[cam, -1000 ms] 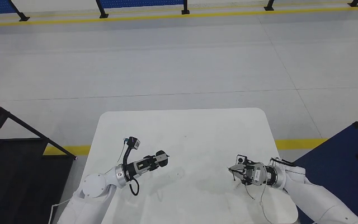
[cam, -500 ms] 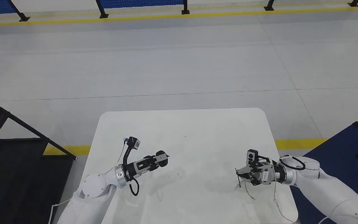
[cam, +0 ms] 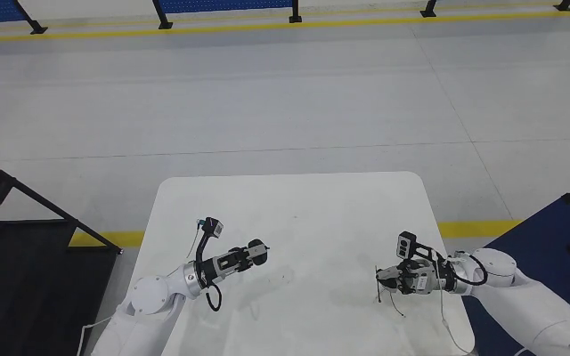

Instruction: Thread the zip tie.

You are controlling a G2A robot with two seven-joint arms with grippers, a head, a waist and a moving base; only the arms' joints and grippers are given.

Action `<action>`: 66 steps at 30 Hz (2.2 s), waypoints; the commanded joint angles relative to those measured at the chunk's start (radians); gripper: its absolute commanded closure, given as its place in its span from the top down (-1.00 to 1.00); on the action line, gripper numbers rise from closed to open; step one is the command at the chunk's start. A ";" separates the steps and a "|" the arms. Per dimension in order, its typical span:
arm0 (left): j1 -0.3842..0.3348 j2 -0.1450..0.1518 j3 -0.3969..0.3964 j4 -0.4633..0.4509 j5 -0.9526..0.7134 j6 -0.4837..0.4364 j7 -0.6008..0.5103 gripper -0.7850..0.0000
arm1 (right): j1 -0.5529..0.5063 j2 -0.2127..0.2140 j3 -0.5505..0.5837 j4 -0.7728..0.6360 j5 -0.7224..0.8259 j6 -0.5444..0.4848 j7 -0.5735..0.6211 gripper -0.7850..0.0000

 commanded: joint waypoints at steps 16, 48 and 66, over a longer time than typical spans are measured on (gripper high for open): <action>0.000 0.000 0.000 0.000 0.000 0.000 0.000 -1.00 | -0.103 0.093 0.190 -0.335 -0.756 -0.055 -0.410 -1.00; 0.000 0.000 0.000 0.000 0.000 0.000 0.000 -1.00 | -0.253 0.135 0.259 -0.643 -1.472 0.005 -0.491 -1.00; 0.000 0.000 0.000 0.000 0.000 0.000 0.000 -1.00 | -0.229 0.081 0.151 -0.576 -1.526 -0.032 -0.490 -1.00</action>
